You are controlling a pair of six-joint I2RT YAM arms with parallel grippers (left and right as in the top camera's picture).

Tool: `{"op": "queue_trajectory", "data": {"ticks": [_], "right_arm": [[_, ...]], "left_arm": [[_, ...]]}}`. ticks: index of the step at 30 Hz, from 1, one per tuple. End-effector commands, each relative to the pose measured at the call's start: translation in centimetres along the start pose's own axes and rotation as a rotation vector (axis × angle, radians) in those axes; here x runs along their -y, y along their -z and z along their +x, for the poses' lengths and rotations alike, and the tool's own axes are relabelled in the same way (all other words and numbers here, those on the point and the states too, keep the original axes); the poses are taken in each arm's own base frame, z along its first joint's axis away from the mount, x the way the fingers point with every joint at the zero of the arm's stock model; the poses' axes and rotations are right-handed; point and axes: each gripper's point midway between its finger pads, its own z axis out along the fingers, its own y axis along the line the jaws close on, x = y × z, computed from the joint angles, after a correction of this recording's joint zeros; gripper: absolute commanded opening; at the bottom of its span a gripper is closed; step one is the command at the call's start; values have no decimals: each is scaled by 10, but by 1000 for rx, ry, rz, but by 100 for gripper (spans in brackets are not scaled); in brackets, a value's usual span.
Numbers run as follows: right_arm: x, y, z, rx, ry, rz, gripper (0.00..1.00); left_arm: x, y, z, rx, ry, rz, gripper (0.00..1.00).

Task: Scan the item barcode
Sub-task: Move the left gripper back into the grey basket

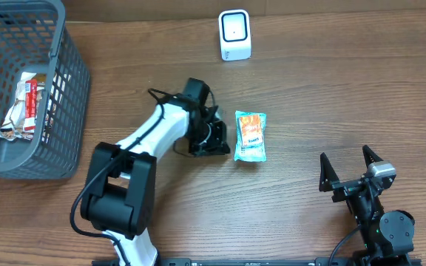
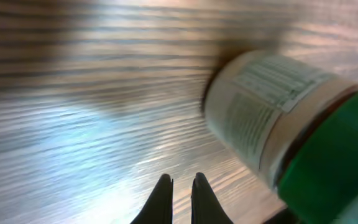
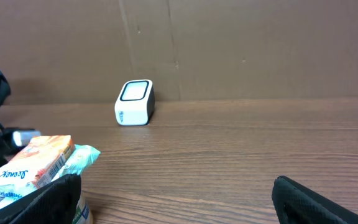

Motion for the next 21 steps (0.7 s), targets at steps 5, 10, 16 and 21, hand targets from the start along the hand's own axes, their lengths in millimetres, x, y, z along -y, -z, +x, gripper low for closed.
{"op": "queue_trajectory", "data": {"ticks": [5,10,16,21], "right_arm": [[3,0,0,9,1,13,100],[3,0,0,9,1,13,100],[3,0,0,9,1,13,100],[3,0,0,9,1,13,100]], "left_arm": [[-7,111,-51,238,-76,-157,4],[-6,206,-71,407,-120,-298,47],[3,317,-82,657,-217,-438,88],[0,405,-84,869,-311,-667,100]]}}
